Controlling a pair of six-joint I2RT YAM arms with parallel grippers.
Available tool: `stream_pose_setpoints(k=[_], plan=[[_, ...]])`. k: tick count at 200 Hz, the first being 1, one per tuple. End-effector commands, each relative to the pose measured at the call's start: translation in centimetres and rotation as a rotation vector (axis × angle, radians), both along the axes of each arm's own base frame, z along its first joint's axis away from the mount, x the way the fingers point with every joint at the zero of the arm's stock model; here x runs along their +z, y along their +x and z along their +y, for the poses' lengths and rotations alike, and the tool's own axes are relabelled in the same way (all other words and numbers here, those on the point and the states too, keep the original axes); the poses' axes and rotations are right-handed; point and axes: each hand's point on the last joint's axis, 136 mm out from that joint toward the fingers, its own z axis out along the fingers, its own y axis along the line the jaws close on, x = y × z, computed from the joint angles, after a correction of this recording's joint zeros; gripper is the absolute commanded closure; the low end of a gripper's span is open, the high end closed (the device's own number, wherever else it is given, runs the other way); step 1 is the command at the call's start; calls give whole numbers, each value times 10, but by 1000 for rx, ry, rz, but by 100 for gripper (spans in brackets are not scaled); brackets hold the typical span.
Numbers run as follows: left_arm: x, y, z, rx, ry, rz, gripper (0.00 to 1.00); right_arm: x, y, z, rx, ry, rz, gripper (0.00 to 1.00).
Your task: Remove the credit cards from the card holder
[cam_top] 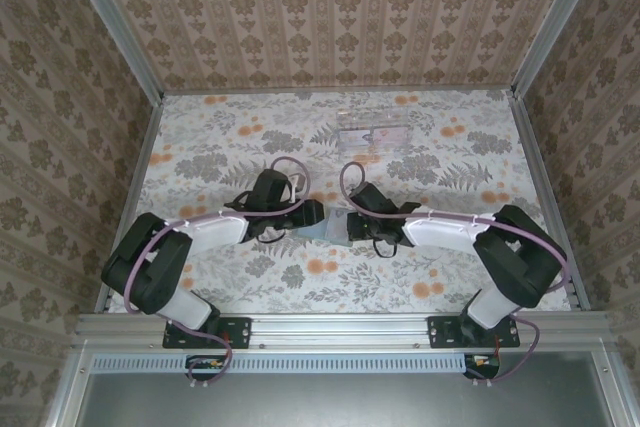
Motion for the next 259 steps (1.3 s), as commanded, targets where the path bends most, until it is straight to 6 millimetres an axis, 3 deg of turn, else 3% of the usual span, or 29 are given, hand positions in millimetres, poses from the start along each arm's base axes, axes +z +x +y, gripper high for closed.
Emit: stream_pose_setpoints(k=[1, 40, 96, 170, 215, 259], plan=[[-11, -1, 21, 40, 56, 16, 55, -8, -1, 5, 31, -15, 32, 87], [-27, -1, 41, 66, 132, 32, 72, -23, -5, 6, 33, -21, 70, 87], [-50, -11, 33, 48, 112, 96, 73, -21, -2, 16, 47, -3, 71, 87], [-48, -14, 25, 27, 106, 92, 73, -21, 2, 35, 72, 32, 83, 87], [-46, -13, 25, 27, 103, 86, 73, -10, 2, 41, 56, 93, 85, 68], [-45, -14, 24, 26, 100, 87, 73, -4, 2, 45, 39, 177, 87, 68]])
